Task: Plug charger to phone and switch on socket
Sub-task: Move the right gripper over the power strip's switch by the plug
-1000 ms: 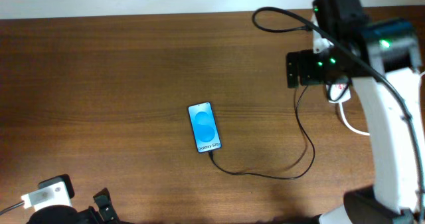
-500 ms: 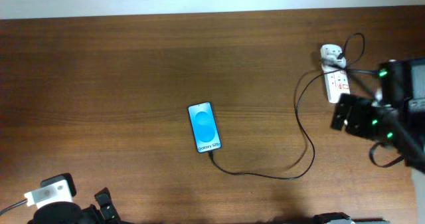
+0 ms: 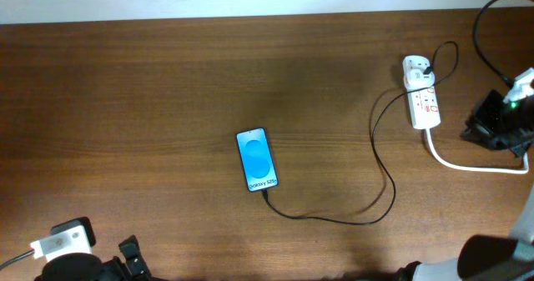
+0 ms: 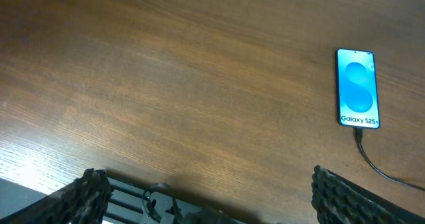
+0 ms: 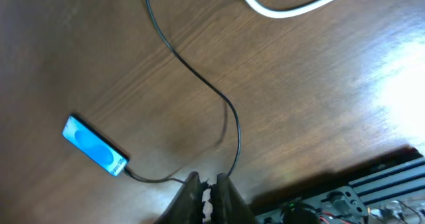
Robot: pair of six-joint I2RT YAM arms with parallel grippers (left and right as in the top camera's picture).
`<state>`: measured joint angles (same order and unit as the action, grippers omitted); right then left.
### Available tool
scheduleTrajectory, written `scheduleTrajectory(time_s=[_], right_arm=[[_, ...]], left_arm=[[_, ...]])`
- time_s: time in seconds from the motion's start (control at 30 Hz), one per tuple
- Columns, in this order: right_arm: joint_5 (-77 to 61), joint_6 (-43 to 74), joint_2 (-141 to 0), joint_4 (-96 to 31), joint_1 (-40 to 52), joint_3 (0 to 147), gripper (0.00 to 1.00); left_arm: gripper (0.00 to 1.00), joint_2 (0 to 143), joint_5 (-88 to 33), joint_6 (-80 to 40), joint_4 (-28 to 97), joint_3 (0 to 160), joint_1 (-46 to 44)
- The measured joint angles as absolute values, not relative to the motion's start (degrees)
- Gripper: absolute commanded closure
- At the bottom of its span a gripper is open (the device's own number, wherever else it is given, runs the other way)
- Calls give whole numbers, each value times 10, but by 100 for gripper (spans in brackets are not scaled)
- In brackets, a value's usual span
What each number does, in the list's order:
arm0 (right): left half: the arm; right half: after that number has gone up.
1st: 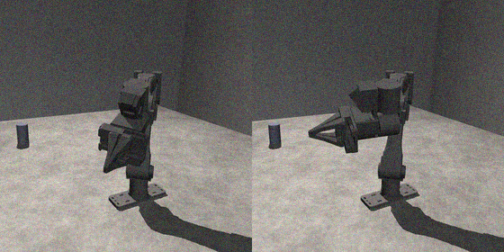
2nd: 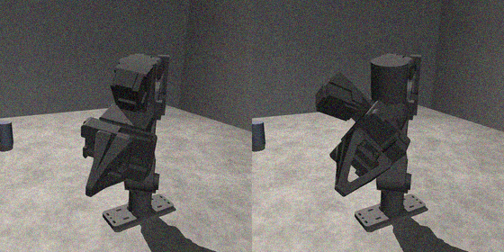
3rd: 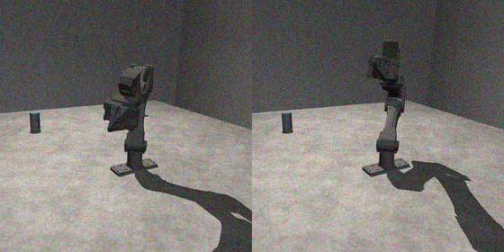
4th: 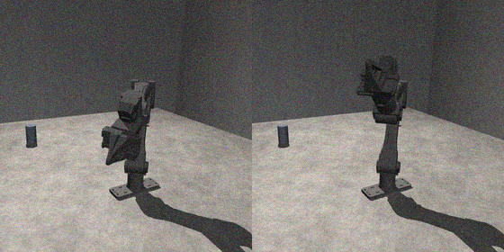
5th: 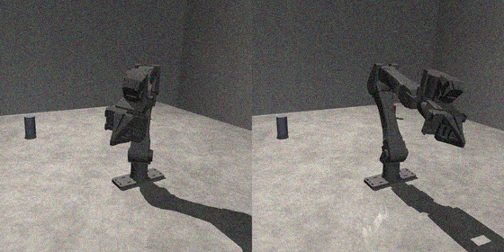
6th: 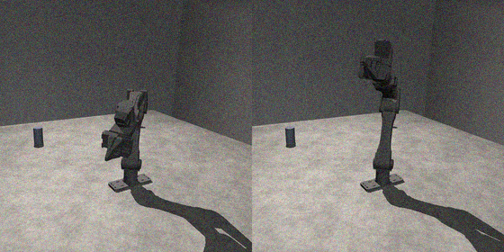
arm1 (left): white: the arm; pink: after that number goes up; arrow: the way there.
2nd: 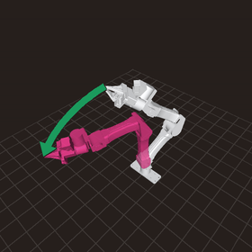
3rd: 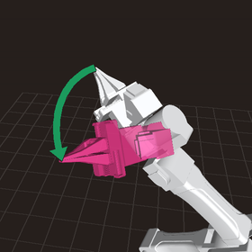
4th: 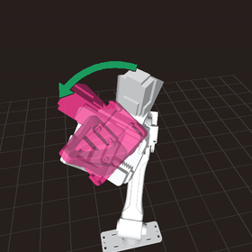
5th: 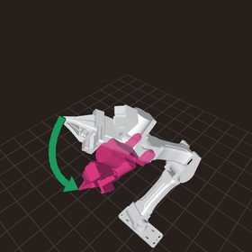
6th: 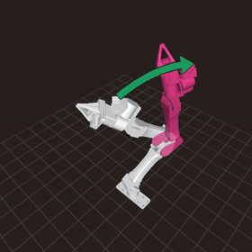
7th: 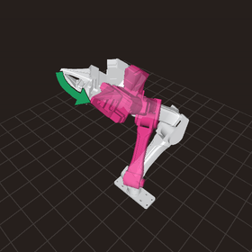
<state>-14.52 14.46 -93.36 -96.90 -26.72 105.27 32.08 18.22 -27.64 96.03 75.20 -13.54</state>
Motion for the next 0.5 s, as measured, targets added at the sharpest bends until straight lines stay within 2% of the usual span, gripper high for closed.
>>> scheduleTrajectory(time_s=[0.13, 0.23, 0.5], right_arm=[[-159, 150, -1014, -929, -267, 1052, 96], [-167, 157, -1068, -851, -267, 1052, 96], [-175, 270, -1181, -657, -267, 1050, 96]], left_arm=[[1, 321, 182, -276, 960, 752, -135], [1, 321, 182, -276, 960, 752, -135], [1, 321, 182, -276, 961, 752, -135]])
